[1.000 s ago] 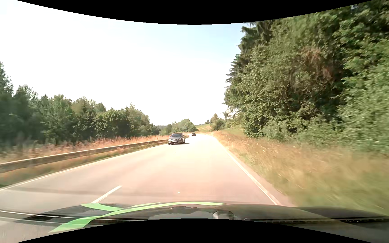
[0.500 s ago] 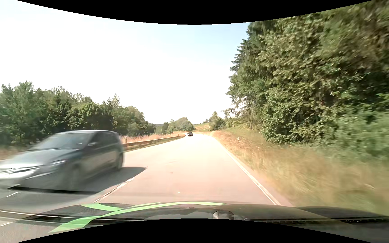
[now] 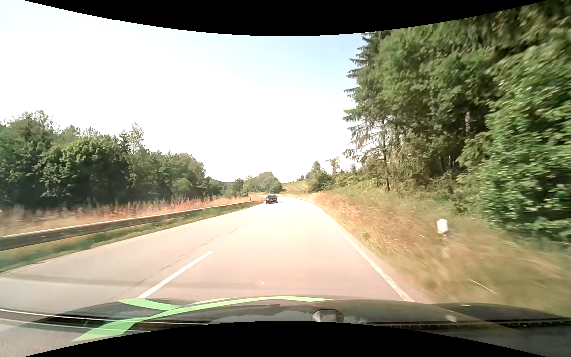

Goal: Follow the waypoints while adhering to traffic rules and regulations

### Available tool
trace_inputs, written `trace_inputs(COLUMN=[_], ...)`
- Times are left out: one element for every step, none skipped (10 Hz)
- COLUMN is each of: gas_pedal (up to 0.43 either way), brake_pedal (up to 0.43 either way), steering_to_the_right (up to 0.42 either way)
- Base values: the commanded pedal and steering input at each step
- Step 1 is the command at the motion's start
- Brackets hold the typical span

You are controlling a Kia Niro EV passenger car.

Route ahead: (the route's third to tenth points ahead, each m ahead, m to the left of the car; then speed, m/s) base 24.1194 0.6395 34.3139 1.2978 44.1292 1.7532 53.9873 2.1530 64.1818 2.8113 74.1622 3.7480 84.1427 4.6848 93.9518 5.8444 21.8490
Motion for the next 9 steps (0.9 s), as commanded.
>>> trace_inputs(gas_pedal=[0.15, 0.15, 0.15, 0.15, 0.138, 0.13, 0.11, 0.11, 0.118], brake_pedal=[0.0, 0.0, 0.0, 0.0, 0.0, 0.0, 0.0, 0.0, 0.0], steering_to_the_right=[-0.003, -0.003, -0.003, -0.003, -0.003, -0.004, -0.006, -0.007, -0.009])
